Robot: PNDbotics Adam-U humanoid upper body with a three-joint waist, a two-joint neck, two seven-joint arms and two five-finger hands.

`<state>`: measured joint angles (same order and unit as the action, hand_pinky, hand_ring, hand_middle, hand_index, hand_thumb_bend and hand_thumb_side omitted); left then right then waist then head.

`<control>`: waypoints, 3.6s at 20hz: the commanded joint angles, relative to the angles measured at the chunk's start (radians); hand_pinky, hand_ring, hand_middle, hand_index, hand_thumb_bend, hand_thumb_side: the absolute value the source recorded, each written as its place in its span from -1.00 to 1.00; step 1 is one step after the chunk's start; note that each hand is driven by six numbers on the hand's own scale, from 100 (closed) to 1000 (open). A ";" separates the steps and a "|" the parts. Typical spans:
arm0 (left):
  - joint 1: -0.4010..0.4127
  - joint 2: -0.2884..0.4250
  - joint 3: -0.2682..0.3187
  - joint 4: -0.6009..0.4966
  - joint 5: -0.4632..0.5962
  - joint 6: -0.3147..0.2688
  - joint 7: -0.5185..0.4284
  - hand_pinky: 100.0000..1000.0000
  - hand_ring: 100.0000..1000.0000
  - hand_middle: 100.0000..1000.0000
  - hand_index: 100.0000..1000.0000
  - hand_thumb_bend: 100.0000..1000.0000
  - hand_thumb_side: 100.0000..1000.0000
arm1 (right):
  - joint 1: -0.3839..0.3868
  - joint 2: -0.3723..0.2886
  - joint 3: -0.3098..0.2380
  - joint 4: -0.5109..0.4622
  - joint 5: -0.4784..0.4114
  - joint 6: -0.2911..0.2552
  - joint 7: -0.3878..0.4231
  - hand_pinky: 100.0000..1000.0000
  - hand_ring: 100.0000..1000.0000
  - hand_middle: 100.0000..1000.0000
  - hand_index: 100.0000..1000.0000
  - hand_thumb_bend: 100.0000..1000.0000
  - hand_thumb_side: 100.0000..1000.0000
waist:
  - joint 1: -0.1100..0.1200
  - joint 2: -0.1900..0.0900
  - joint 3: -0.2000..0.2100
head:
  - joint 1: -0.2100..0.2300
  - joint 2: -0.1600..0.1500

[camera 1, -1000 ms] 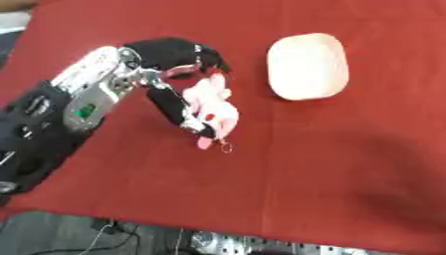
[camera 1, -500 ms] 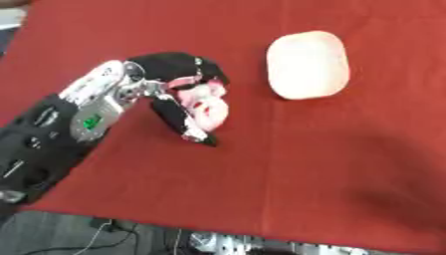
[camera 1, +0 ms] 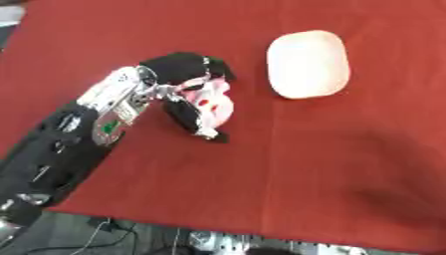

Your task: Pick up objects on the table and place them in the box.

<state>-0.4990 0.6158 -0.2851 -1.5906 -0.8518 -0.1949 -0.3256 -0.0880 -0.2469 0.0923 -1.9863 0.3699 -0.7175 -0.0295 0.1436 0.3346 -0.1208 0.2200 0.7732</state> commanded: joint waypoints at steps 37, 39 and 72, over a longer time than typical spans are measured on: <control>-0.359 -0.311 0.035 0.152 0.131 -0.184 0.566 -1.00 -0.47 -0.50 -0.32 -1.00 -1.00 | 0.001 -0.010 0.015 -0.014 -0.032 -0.009 0.033 -0.63 -0.14 0.49 0.68 -0.92 0.34 | -0.013 -0.033 -0.026 | 0.014 -0.022; -0.371 -0.335 0.034 0.183 0.116 -0.223 0.534 -1.00 -0.43 -0.44 -0.28 -1.00 -1.00 | -0.003 -0.011 0.017 -0.014 -0.035 -0.011 0.036 -0.63 -0.14 0.49 0.68 -0.92 0.34 | -0.011 -0.032 -0.032 | 0.015 -0.022; -0.410 -0.326 0.033 0.353 -0.101 -0.344 0.470 -0.07 0.47 0.48 0.74 0.52 -0.11 | -0.001 -0.015 0.020 -0.014 -0.041 -0.016 0.056 -0.63 -0.14 0.50 0.66 -0.92 0.33 | -0.003 -0.030 -0.033 | -0.008 -0.021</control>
<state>-0.8896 0.2713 -0.2651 -1.2202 -0.9417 -0.5437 0.1427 -0.0883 -0.2491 0.1107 -1.9863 0.3274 -0.7308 0.0250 0.1480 0.3242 -0.1548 0.2194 0.7669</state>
